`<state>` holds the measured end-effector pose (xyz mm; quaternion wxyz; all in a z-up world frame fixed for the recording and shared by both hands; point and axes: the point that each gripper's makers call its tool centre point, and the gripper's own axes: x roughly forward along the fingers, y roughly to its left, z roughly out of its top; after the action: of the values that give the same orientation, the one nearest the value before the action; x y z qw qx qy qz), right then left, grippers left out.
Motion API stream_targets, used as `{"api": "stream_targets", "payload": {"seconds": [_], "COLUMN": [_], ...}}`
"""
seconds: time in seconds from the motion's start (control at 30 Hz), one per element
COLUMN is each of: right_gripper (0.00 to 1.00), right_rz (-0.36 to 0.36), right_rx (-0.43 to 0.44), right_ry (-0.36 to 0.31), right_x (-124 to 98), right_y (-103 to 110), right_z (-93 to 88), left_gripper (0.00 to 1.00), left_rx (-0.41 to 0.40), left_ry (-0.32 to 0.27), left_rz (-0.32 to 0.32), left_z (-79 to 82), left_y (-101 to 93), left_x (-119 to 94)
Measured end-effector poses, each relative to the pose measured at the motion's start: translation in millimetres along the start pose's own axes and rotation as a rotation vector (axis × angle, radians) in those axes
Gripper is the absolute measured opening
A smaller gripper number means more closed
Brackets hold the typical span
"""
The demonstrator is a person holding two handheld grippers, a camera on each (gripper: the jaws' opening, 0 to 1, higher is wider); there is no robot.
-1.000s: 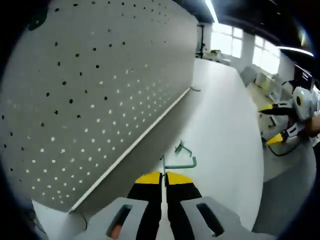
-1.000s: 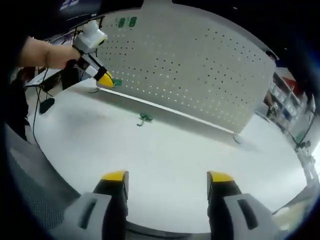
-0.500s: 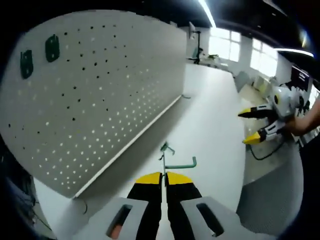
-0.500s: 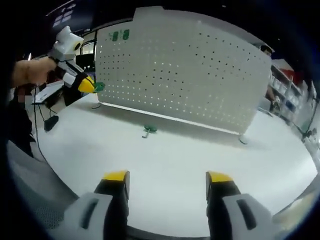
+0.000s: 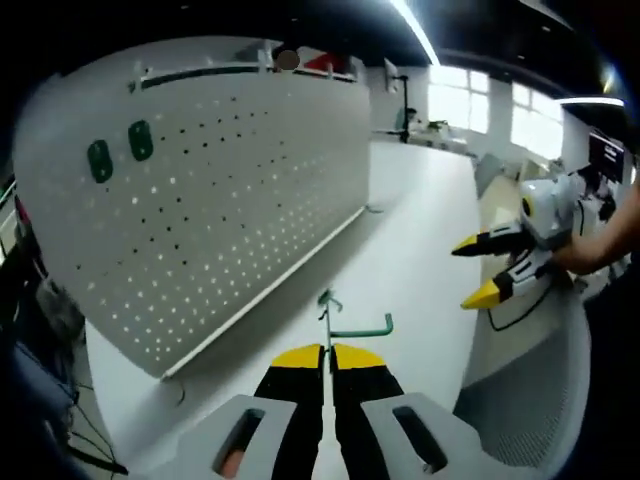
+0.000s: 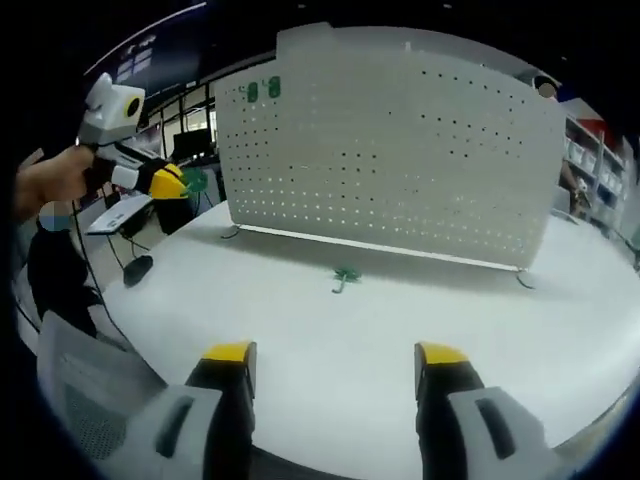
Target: Insert the hook assembly into the mounting plate slot until the hook locks in place.
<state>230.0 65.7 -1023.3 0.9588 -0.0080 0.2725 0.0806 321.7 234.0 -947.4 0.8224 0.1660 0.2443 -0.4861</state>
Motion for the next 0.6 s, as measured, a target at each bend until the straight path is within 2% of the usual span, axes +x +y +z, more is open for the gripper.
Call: {"api": "stream_targets", "payload": {"seconds": [0.13,0.3,0.37,0.4,0.5,0.6], "right_gripper": [0.57,0.55,0.56,0.56,0.53,0.49], "right_rz": [0.042,0.080,0.043,0.047,0.120,0.170], "right_rx": [0.007,0.012,-0.079,-0.092,0.015,0.052], "right_ry": [-0.026,-0.033,-0.062,-0.069,-0.085,-0.102], "right_x": [0,2,0,-1,-2,-5], "right_y": [17,32,27,29,43,55], "right_z": [9.5,17.5,27.4,30.7,43.2,55.5], "left_gripper": [0.01,0.01,0.01,0.01,0.01,0.01], "left_rx": [-0.028,-0.071,-0.081,-0.087,-0.128,-0.168], "left_ry": [-0.015,-0.007,-0.009,-0.006,-0.012,-0.029], "left_rz": [0.011,0.006,0.008,0.010,0.022,0.035], "left_z": [-2.2,-16.3,-21.0,-23.1,-28.4,-30.8], "left_y": [-9.6,-24.8,-29.3,-30.2,-34.8,-38.0], "left_x": [-7,-7,-7,-8,-10,-11]}}
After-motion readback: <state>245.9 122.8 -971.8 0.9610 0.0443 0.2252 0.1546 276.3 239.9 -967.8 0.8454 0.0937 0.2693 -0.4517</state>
